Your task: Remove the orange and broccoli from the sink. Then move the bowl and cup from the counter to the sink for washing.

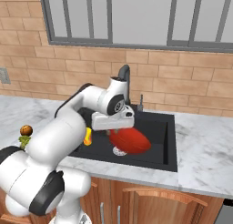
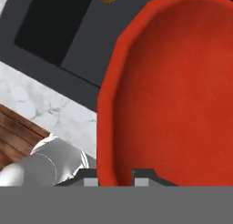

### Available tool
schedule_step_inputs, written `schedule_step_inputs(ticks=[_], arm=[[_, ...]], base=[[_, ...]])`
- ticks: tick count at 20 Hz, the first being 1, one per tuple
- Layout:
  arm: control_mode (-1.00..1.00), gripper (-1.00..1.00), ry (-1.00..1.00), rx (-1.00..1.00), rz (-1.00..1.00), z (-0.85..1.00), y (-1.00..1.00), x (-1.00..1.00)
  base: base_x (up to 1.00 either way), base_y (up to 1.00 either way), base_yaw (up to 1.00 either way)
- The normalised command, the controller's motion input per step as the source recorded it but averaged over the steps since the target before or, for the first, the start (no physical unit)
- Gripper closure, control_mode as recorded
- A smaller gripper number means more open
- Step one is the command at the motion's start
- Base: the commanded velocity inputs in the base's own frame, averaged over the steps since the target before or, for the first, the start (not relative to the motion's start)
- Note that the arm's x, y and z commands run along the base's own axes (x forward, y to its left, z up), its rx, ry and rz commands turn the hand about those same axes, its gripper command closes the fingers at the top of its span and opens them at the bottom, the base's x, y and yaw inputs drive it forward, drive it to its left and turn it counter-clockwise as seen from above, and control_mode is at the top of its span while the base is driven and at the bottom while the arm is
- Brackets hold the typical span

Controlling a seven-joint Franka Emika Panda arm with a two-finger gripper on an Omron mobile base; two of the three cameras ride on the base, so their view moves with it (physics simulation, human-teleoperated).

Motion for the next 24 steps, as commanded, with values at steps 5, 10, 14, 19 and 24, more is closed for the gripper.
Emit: schedule_step_inputs(ticks=[5,10,14,19,24], arm=[[-1.0,1.0,0.0,0.05,-0.2,-0.22,0.2,0.23],[-1.0,1.0,0.0,0.0,-0.09,-0.23,0.11,0.36],[-1.0,1.0,0.0,0.0,-0.03,-0.25,0.06,0.41],[-1.0,1.0,0.0,-0.04,0.0,-0.3,0.01,0.39],[-1.0,1.0,0.0,-0.07,0.0,-0.3,0.0,0.35]], base=[[0.0,0.0,0.0],[0.0,0.0,0.0],[0.0,0.0,0.0],[0.0,0.0,0.0],[0.0,0.0,0.0]])
